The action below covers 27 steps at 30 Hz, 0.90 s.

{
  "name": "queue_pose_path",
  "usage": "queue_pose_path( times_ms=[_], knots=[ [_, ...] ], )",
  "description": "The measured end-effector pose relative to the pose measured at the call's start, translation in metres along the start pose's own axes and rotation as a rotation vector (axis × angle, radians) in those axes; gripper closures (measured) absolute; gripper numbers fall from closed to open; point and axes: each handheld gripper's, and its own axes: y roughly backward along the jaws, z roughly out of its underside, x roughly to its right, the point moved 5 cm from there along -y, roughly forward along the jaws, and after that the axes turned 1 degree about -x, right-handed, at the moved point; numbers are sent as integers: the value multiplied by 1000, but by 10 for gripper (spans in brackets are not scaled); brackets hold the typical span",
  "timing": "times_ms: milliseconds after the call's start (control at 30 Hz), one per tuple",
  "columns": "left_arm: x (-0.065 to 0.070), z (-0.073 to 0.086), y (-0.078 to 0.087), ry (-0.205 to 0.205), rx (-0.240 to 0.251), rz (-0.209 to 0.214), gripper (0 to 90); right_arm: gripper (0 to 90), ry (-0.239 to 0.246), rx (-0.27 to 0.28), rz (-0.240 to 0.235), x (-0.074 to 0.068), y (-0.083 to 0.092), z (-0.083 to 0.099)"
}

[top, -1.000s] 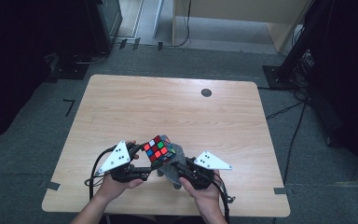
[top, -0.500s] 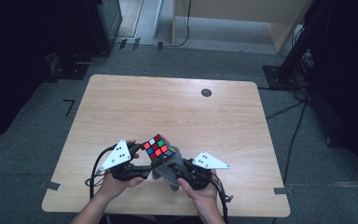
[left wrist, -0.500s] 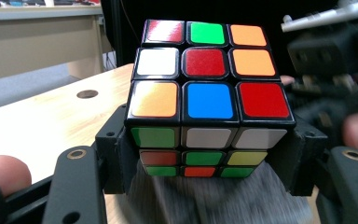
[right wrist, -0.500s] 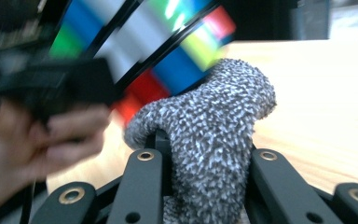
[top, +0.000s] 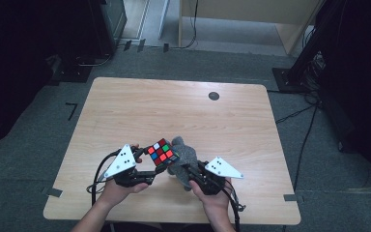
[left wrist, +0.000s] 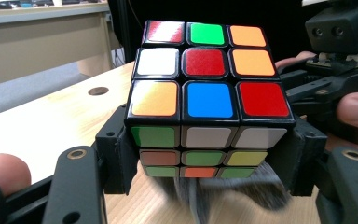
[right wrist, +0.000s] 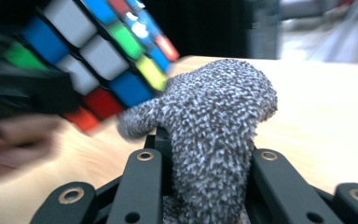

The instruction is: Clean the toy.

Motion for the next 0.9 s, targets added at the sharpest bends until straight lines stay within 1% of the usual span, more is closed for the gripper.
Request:
queue_pose_path(
  times_ms=[33, 100, 167, 200, 233, 300, 367, 400, 467, 500, 567, 600, 667, 700, 733, 767, 833, 867, 900],
  knots=[
    [0, 0, -1, 7, 2, 0, 344, 733, 27, -28, 38, 3, -2, 4],
    [-1, 0, -1, 13, 0, -1, 344, 721, 30, -68, 69, 8, -6, 11],
    [-1, 0, -2, 21, -5, -7, 344, 678, 35, -115, 92, 13, -11, 18],
    [-2, 1, -2, 25, -8, -9, 343, 564, 48, -152, 126, 20, -15, 23],
    [-3, 1, -2, 30, -7, -11, 343, 564, 48, -152, 126, 20, -15, 23],
    [-6, 2, -2, 45, -9, -16, 344, 467, 26, -145, 151, 27, -13, 22],
    [-9, 2, -2, 61, -7, -26, 344, 373, 31, -136, 168, 30, -10, 17],
    [-11, 2, -2, 71, -7, -32, 344, 349, 33, -129, 167, 30, -8, 14],
    [-14, 2, -1, 84, -4, -34, 344, 281, 25, -107, 147, 28, -5, 6],
    [-15, 1, 0, 88, 1, -35, 344, 278, 26, -97, 141, 26, -4, 3],
    [-16, 0, 1, 94, 6, -42, 344, 269, 45, -85, 140, 23, -1, -1],
    [-17, -1, 2, 97, 9, -46, 344, 257, 66, -75, 135, 18, 1, -7],
    [-19, -2, 4, 106, 12, -46, 343, 251, 69, -69, 130, 16, 2, -9],
    [-19, -3, 4, 112, 17, -44, 343, 243, 75, -51, 102, 10, 4, -13],
    [-19, -4, 4, 121, 22, -39, 343, 235, 85, -47, 84, 6, 4, -15],
    [-19, -5, 5, 130, 25, -37, 343, 235, 85, -47, 84, 6, 4, -15],
    [-17, -8, 4, 148, 30, -24, 344, 214, 116, -46, 49, -4, 2, -16],
    [-15, -9, 3, 152, 29, -19, 344, 207, 141, -45, 30, -10, 1, -15],
    [-14, -10, 3, 157, 27, -13, 343, 201, 163, -43, 20, -15, -1, -15]
  ],
)
